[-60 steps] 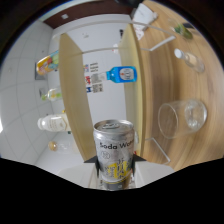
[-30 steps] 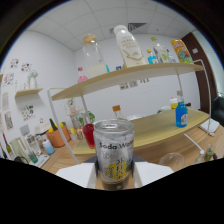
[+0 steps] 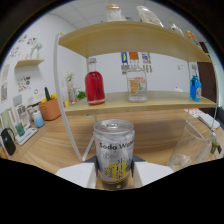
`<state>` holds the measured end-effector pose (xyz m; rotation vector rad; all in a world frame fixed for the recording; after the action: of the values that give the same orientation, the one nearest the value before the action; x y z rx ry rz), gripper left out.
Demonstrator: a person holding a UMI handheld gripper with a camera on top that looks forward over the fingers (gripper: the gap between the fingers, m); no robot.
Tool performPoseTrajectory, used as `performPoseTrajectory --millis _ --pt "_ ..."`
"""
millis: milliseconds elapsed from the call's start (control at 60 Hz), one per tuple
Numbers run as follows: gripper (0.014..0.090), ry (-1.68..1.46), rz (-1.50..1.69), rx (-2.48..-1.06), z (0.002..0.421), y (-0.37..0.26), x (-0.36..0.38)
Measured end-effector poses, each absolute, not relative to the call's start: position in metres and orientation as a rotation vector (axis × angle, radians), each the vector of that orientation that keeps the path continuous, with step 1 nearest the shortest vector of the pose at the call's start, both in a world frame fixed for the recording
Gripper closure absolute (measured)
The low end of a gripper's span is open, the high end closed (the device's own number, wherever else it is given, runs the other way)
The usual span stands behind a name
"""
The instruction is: Make me a cup of Mojito.
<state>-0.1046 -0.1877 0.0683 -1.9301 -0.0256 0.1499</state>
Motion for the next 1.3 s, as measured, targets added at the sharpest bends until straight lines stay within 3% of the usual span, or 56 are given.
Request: performPoseTrajectory --millis 433,483,550,600,917,1300 --pt "0.0498 -0.100 0.078 -1.926 0.064 -0.207 -0.111" --pt "0.0427 -0.102 0.067 -1.955 0.062 -0.210 -0.109" --pt "0.0178 -0.106 0.056 -1.991 0.066 -0.217 -0.109" --pt "0.0205 -0.102 0.049 -2.010 0.073 -0.224 -0.109" --pt "0.0191 -0.024 0.026 -2.148 0.115 -0.309 -0.096" --pt "0.0191 -0.046 -0.070 -2.162 0.146 -0.359 0.005"
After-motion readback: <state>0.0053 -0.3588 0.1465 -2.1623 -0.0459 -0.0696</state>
